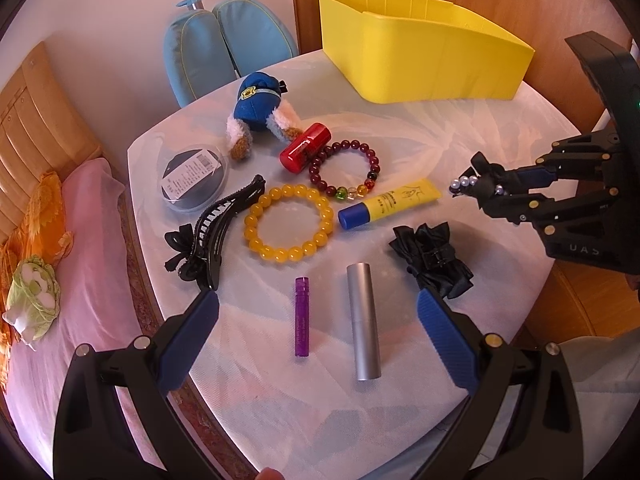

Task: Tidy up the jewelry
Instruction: 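Grasp the black pearl-studded bow clip with the right gripper and lift, then carry the bow clip into the yellow bin and open the right gripper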

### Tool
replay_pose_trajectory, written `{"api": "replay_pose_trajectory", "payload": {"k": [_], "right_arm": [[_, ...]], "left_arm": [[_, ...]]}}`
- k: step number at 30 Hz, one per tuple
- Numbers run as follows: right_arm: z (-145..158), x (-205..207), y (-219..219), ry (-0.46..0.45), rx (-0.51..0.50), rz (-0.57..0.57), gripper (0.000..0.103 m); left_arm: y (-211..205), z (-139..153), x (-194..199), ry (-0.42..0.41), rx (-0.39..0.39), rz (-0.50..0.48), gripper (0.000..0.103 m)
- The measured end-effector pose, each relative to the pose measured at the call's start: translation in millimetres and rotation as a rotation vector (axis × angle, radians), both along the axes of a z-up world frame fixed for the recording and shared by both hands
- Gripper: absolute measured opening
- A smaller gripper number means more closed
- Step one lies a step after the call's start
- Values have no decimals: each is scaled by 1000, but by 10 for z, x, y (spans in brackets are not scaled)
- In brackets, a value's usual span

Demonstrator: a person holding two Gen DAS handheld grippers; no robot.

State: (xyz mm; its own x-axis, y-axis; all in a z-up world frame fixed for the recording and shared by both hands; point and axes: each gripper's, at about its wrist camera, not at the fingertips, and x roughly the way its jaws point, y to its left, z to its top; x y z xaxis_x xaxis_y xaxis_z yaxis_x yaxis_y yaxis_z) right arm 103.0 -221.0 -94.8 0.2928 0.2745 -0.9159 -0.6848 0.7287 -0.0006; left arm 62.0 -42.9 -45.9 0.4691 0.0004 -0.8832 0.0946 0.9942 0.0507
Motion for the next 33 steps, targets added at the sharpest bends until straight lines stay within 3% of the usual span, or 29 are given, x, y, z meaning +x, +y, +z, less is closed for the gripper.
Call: {"api": "replay_pose_trajectory", "payload": {"k": [12,19,25,33], "right_arm": [[114,-330,152,6,38,-74,29],[264,-384,178,-7,44,-122,29],[629,-53,-109,-58,105,-132,29],[1195,902,-483,-164,165,-68,29]], "left_arm": [[130,67,-69,-21,13,-147,96],[139,213,124,-24,-21,-230,96],[-41,530,604,-21,-106,-256,96],[-403,1032,1610,-67,-52,-177,96]]}}
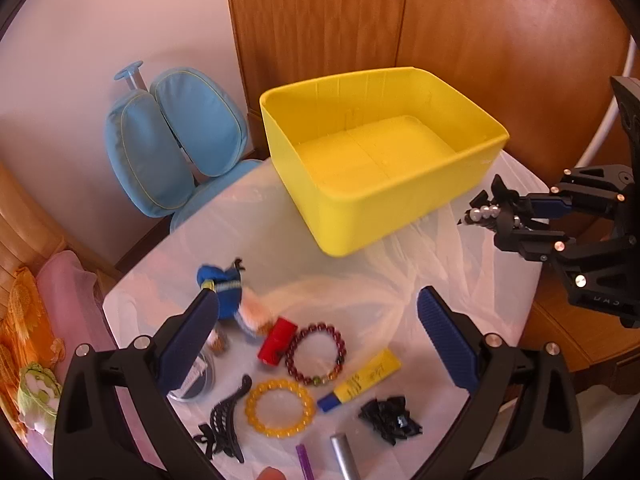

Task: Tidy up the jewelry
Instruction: 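Carry the bow clip into the yellow bin and open the right gripper, then withdraw the right gripper from the bin toward the blue plush toy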

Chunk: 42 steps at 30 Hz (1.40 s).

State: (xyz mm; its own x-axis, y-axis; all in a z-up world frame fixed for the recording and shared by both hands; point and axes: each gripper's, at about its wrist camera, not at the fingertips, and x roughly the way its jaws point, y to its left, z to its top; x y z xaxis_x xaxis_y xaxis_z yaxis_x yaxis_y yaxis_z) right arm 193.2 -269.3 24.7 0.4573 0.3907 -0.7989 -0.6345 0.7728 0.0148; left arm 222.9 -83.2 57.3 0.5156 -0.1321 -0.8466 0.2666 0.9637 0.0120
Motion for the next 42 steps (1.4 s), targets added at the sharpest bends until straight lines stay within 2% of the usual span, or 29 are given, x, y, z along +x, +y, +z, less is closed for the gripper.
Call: {"api": "replay_pose_trajectory", "payload": {"k": [5,10,13,17,19,27,38,39,40,42], "right_arm": [[218,720,-127,-40,20,26,29],[194,1395,-107,-19,7,85,29],[51,1787,-14,50,-17,132,29],[-288,2203,127,144,-103,182,29],[-458,2343,179,198,-133,192,29],[-915,2571,323,316,-235,228,29],[-1003,2630,379,319,-276,234,30],[-1002,2625,376,317,-275,231,32],[-993,2580,332,316,-272,227,40],[-986,2566,315,317,-265,219,51]], "left_arm": [[-245,119,653,14,46,39,96],[-335,141,1244,65,52,76,96],[-340,33,1535,111,84,106,96],[-319,-185,1746,184,126,134,96],[-283,-252,1806,212,123,141,96],[-274,-440,1898,272,154,150,96],[-256,-459,1897,275,148,150,96],[-244,-452,1889,272,147,152,96],[-241,-442,1884,270,145,153,96],[-238,-423,1874,264,141,153,96]]}}
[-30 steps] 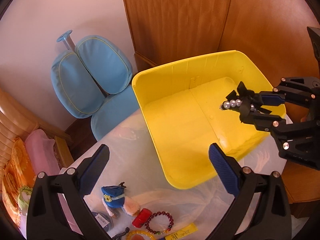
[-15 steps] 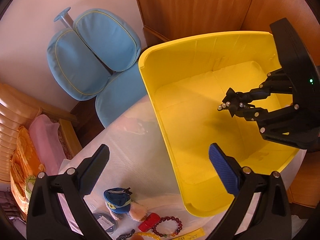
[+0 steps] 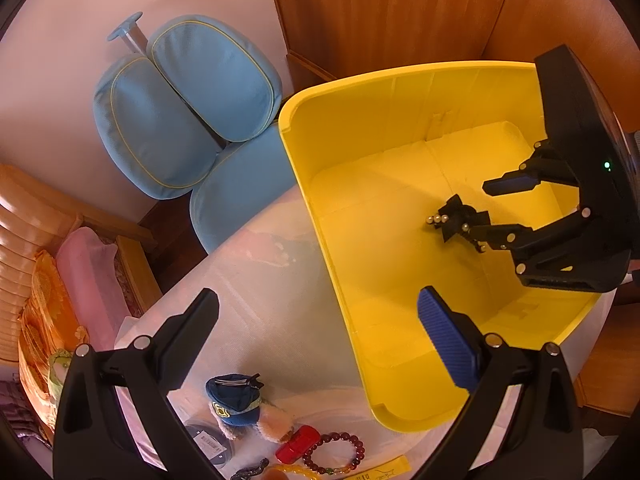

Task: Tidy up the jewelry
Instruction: 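Withdraw the right gripper from the bin toward the blue plush toy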

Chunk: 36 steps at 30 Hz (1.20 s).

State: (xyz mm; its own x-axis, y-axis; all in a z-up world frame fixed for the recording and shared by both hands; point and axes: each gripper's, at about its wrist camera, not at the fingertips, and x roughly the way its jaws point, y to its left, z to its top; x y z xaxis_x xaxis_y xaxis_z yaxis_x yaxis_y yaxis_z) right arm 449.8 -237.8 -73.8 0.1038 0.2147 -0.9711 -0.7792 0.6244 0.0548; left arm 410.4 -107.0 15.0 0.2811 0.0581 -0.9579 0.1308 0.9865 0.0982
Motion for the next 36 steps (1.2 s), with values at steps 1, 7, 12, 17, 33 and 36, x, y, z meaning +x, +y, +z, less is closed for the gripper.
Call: {"api": "replay_pose_trajectory", "payload": {"k": [1,7,12,17,33,36], "right_arm": [[6,-19,-36,0,2,-1,52],[83,-75,-73,-25,11,-9,52],[371,-171,-197,-96,86,-71,74],[746,-404,-327,-178,178,-80,90],[1195,-1268,103,-238,248,69,95],[1247,-1482,240,-246,246,95,95]], "left_arm": [[0,10,-8,-3,-1,-1,96],[7,61,-82,-24,-9,2,96],[90,163,-232,-57,-33,14,96],[262,281,-435,-84,-42,42,96],[717,379,-1329,-139,-36,49,96],[865,379,-1521,-147,-48,64,96]]}}
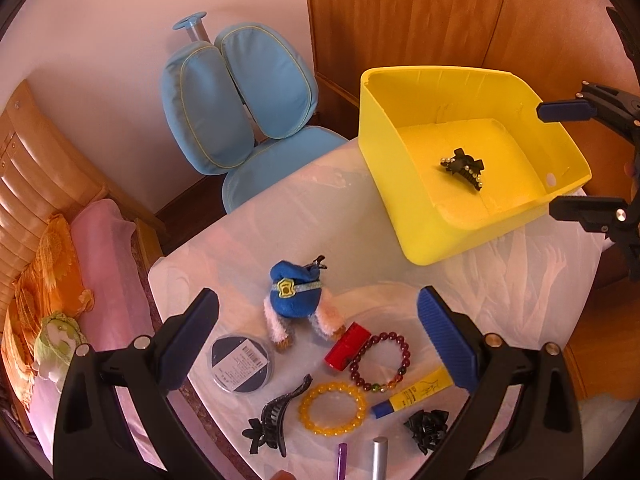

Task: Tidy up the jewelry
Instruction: 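Withdraw the right gripper from the bin toward the blue plush toy, then grasp the blue plush toy by its cap with the right gripper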

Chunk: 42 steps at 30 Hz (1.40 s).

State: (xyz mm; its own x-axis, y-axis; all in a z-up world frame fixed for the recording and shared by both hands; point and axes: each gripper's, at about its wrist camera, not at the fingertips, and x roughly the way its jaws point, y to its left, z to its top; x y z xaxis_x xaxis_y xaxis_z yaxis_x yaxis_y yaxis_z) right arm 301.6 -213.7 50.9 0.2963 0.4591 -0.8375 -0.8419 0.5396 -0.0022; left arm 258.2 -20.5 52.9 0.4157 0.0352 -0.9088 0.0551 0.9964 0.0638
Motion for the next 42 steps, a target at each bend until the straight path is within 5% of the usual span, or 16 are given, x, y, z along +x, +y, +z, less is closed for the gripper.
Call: {"api": "replay_pose_trajectory", "payload": {"k": [18,28,42], "right_arm": [[-285,-905,1142,20,-97,210,95],[-955,-617,1709,108,-157,181,95],[-1549,-200,2101,136,-234,162,95]], "left_arm": [[878,-454,-722,38,-42,71,96],[1193,-1088,-601,107,-88,101,96],[1362,-1316,-370,118,-95,45,96]]}}
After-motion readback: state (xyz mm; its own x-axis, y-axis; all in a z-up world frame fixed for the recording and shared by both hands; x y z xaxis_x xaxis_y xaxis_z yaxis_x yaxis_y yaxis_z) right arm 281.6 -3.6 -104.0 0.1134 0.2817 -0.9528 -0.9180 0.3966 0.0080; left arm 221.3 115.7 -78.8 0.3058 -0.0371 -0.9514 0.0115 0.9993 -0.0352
